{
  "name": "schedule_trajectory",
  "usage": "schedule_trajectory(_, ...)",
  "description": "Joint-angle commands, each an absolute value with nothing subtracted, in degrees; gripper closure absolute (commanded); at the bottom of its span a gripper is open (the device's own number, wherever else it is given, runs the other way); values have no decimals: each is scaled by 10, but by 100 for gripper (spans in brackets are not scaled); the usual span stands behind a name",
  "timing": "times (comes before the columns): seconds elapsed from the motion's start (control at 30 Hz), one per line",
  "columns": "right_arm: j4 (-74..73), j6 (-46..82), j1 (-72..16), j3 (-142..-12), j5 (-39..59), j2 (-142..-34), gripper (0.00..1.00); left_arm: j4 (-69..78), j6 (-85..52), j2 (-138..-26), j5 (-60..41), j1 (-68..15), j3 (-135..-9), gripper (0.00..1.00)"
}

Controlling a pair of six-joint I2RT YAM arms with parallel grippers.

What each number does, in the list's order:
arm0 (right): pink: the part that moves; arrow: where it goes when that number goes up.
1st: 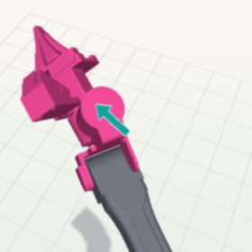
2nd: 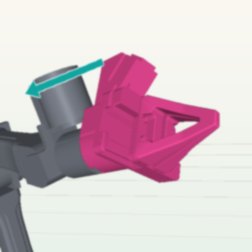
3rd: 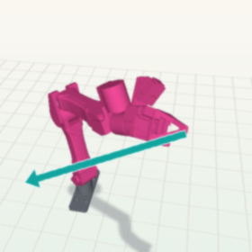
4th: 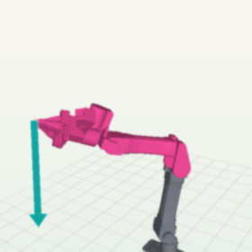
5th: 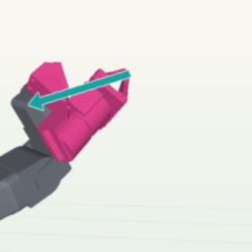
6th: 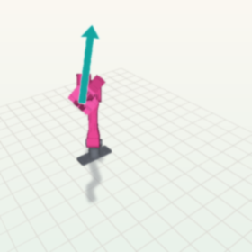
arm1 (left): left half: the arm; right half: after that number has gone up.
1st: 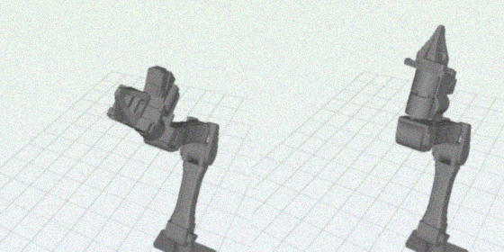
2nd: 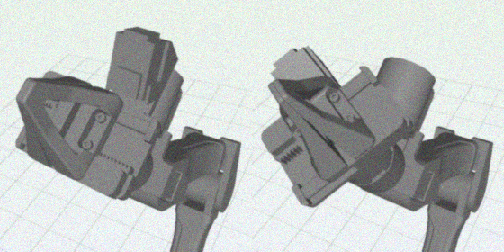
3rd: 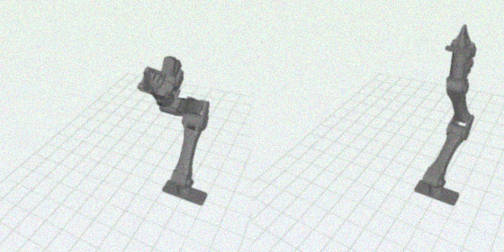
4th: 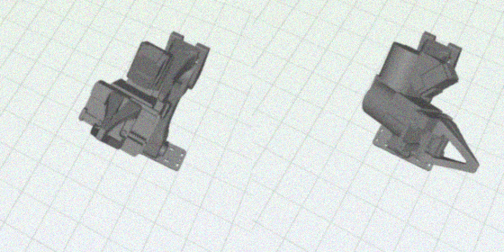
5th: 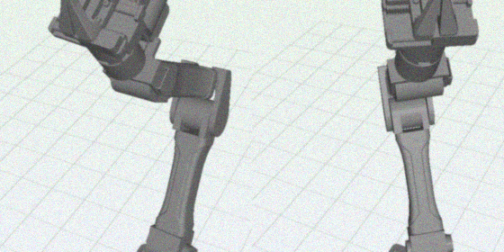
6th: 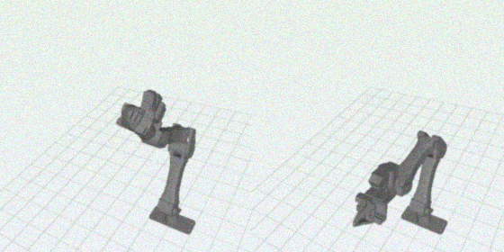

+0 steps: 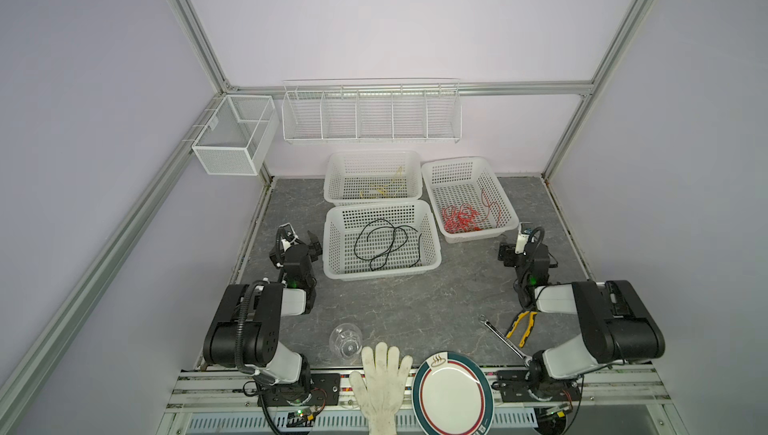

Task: Untangle the cables

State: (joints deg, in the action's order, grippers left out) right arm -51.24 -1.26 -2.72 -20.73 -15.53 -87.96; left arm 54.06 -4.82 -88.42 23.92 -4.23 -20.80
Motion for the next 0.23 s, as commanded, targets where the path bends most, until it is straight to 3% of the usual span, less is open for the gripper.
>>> schedule_trajectory(0.0,-510,-11,-26,-215,-149,-877,11,544,-38,-889,234,-42,-214,1)
schedule_trajectory(0.2,-507,-10,-26,-215,-147,-877,11,544,-39,-889,234,-42,-214,1)
